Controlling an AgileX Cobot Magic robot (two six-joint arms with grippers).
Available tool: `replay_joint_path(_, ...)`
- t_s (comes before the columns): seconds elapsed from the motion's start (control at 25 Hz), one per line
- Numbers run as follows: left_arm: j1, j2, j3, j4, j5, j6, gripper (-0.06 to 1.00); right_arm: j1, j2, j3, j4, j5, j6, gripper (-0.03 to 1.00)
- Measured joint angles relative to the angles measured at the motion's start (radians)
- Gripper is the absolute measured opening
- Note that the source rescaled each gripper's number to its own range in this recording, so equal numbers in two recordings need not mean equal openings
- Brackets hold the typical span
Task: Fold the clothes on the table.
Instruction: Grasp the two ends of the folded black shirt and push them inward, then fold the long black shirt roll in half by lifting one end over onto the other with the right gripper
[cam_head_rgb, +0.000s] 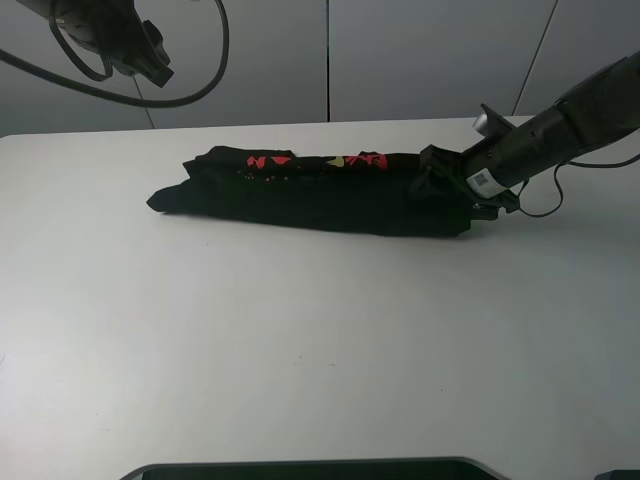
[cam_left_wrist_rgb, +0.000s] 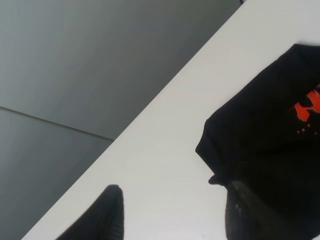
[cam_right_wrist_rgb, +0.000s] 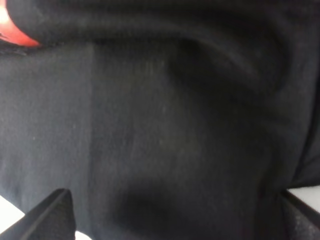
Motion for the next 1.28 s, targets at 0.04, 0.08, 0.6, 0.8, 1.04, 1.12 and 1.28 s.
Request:
replay_joint_path(0.04, 0.000, 0.000, 0.000, 0.000, 0.000, 0.000, 0.72, 0.000, 0.000, 0.000, 0.000, 0.000, -0.005, 0.80)
replay_joint_path(0.08, 0.000, 0.000, 0.000, -0.002, 0.002, 0.000, 0.72, 0.000, 0.001, 0.000, 0.000, 0.000, -0.013, 0.76)
replay_joint_path(0.6, 0.000, -0.076, 0.000, -0.028, 0.015, -0.010, 0.72, 0.028, 0.026, 0.004, -0.046, -0.041, 0.032, 0.03)
replay_joint_path(0.8, 0.000, -0.158, 0.000, -0.028, 0.046, -0.010, 0.72, -0.018, -0.011, 0.002, -0.304, -0.052, 0.273, 0.03)
replay_joint_path(1.04, 0.000, -0.255, 0.000, -0.028, 0.053, -0.010, 0.72, -0.173, -0.123, 0.016, -0.743, -0.019, 0.497, 0.03)
replay_joint_path(1.12, 0.000, -0.282, 0.000, -0.028, 0.053, -0.010, 0.72, -0.224, -0.193, 0.018, -0.803, 0.019, 0.513, 0.03)
replay_joint_path(1.28, 0.000, -0.321, 0.000, -0.028, 0.053, -0.010, 0.72, -0.246, -0.330, 0.020, -0.804, 0.082, 0.506, 0.03)
